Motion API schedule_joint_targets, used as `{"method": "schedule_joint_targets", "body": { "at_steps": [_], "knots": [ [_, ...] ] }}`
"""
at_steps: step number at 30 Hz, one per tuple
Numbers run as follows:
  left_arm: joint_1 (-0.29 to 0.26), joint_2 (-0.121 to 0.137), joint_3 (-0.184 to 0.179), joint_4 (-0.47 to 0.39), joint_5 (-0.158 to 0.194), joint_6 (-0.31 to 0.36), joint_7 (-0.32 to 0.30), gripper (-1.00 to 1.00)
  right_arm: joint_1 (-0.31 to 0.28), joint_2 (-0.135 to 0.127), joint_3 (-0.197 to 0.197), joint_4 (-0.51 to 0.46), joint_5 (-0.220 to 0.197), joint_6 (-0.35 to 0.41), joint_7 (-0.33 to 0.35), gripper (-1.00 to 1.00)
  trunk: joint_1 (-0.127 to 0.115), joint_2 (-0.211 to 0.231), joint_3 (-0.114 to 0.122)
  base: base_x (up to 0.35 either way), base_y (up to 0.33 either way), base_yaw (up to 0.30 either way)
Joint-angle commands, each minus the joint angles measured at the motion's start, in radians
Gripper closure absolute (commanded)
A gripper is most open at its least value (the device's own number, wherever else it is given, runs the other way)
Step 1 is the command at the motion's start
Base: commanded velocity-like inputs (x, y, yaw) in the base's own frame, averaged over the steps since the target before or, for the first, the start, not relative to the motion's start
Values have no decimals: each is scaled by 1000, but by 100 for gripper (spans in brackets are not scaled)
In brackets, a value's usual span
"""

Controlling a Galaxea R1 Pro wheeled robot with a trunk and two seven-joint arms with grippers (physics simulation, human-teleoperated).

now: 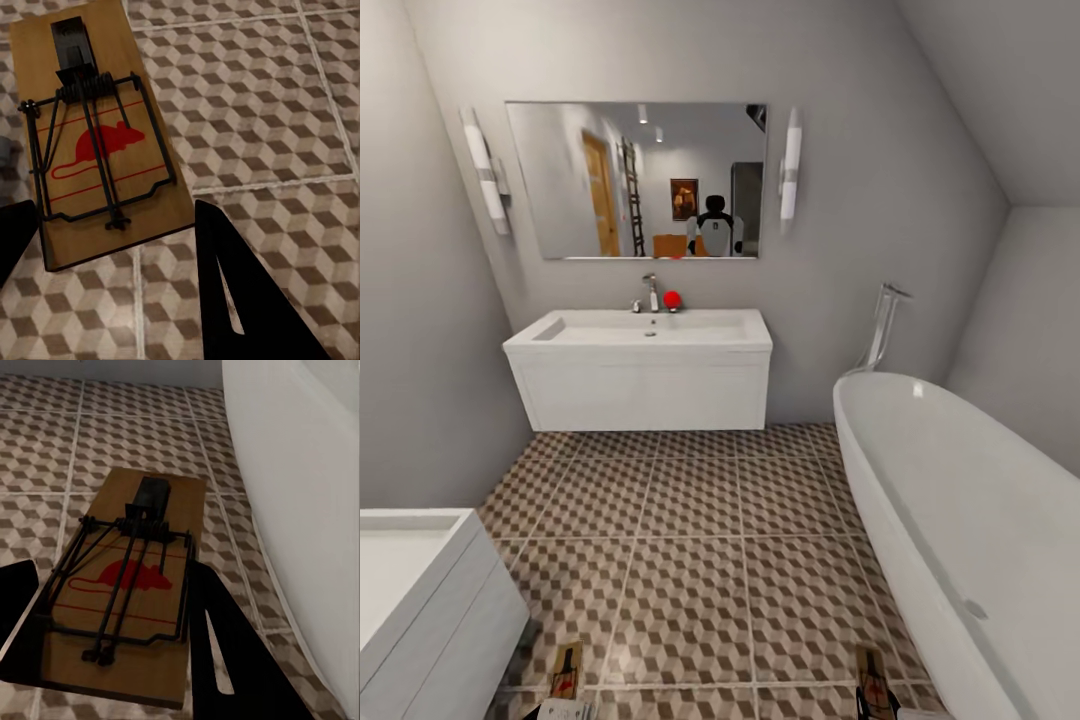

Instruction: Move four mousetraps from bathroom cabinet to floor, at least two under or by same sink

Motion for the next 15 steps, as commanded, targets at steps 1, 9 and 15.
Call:
{"method": "schedule_joint_targets", "body": {
  "at_steps": [1, 9, 15],
  "knots": [
    [-1, -1, -5, 3, 6, -3, -5, 100, -1, 1, -4, 1, 11, -2, -6, 100, 0, 0, -1, 308, -89, 0],
    [-1, -1, -4, 3, 6, -3, -5, 100, -1, 1, -4, 1, 11, -2, -6, 100, 0, 0, -1, 308, -22, 0],
    [-1, -1, -5, 3, 6, -3, -5, 100, -1, 1, -4, 1, 11, -2, -6, 100, 0, 0, -1, 308, -1, 0]
  ]
}}
